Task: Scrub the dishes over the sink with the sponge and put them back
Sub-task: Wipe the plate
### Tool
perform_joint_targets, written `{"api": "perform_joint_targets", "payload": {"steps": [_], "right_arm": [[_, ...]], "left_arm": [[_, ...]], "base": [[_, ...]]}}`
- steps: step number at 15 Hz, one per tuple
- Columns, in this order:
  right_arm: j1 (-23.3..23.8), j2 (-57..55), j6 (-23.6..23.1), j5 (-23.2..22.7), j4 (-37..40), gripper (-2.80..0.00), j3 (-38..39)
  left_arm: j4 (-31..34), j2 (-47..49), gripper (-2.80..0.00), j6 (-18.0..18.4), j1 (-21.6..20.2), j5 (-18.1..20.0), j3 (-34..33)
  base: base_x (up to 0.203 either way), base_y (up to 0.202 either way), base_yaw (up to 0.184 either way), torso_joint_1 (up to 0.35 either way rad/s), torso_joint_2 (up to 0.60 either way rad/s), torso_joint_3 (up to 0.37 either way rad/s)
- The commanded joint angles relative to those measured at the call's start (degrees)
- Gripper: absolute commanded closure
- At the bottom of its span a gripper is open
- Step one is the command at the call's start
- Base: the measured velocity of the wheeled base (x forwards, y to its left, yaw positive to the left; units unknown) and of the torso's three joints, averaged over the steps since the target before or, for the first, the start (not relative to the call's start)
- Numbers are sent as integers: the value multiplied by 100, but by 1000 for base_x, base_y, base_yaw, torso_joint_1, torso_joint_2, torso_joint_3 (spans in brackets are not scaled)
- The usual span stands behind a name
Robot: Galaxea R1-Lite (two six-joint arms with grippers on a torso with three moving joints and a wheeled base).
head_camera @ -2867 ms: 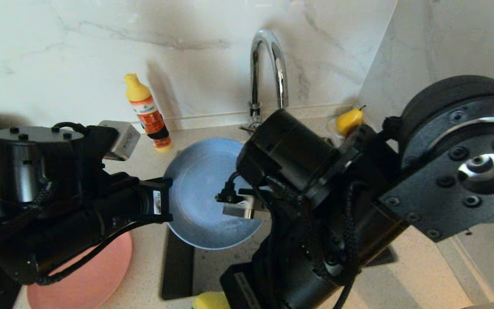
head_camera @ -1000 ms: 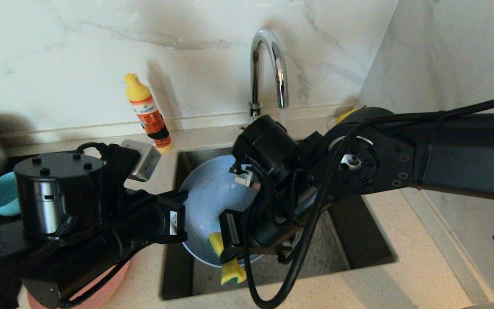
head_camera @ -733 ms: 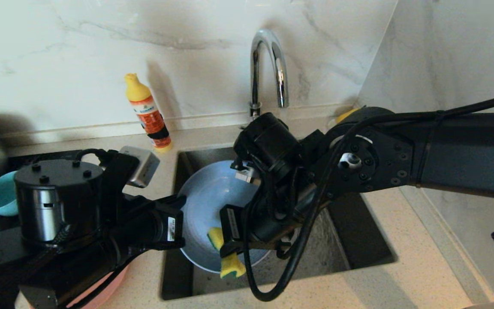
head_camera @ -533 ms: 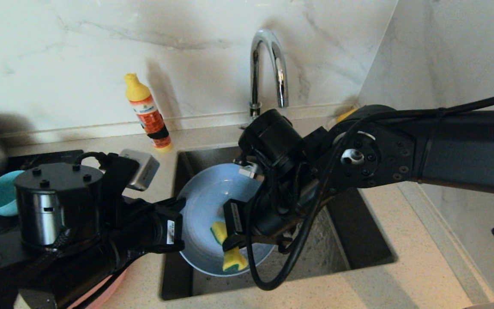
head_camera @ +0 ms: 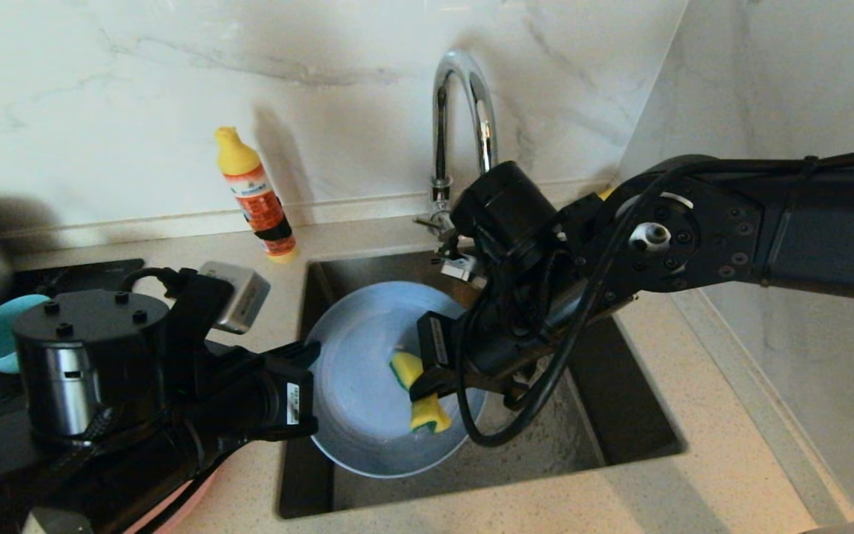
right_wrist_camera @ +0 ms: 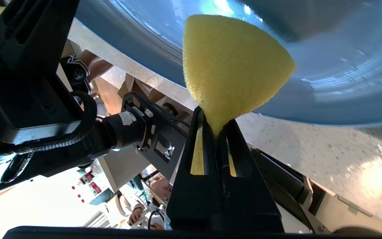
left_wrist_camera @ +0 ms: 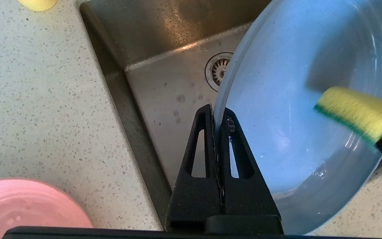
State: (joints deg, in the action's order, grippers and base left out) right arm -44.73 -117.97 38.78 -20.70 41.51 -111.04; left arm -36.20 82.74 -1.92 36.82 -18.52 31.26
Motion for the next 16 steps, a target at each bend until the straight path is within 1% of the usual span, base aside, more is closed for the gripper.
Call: {"api": "perform_joint_targets", "payload": {"steps": [1,7,9,13,16], "right_arm": [[87,77,16,-13,98,0,12],[119,1,11,-13,411,0,56],[41,-89,7,-27,429,0,57],[-482,-200,7,-22,390,0,46],[-758,-327,-2,-13,127,0,13]], "left_arm": [[-19,-16,0,-1,-8,-20,-14],[-27,-82,0,-18,-8,-20,56],[-28,-74,0,-27,-8,-12,65],[-28,-47,0,-27,-8,-19,65],[-28,-51,0,-102,-8,-12,-43]], "base": [[0,0,0,0,0,0],[0,0,0,0,0,0],[0,0,0,0,0,0],[0,0,0,0,0,0],[0,0,0,0,0,0]]}}
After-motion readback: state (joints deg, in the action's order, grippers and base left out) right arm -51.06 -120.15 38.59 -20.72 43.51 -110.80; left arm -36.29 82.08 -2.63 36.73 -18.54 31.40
